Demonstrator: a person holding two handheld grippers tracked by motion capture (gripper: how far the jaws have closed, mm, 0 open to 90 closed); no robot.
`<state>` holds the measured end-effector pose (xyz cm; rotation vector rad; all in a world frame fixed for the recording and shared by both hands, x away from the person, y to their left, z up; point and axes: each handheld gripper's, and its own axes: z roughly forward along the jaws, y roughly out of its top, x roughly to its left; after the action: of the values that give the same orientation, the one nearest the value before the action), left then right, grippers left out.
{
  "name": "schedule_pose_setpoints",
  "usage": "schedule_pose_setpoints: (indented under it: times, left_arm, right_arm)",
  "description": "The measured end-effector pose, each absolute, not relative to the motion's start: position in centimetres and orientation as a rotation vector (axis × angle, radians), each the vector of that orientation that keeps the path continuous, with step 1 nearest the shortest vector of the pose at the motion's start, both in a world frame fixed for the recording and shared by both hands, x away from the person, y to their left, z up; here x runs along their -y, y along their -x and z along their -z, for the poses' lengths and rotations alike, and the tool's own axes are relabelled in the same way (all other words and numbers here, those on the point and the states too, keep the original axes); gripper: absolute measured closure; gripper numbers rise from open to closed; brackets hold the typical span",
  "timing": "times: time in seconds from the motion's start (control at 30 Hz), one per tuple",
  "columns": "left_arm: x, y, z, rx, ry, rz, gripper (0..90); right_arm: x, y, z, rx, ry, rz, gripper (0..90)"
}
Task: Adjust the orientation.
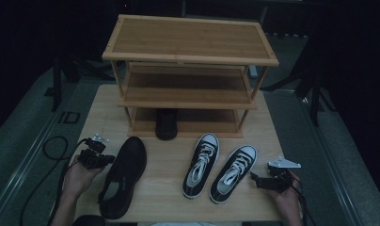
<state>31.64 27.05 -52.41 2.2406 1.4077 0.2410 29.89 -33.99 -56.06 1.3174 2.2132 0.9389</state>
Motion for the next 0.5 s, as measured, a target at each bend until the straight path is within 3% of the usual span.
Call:
schedule_pose_setpoints:
  times: [0.5]
  left_arm:
    - [-22.1, -32.3, 52.8, -1.254, -2.28, -0.133, 89.8]
  right_arm:
    - [34.0, -29.9, 56.1, -2.213, -1.317, -0.939, 12.2]
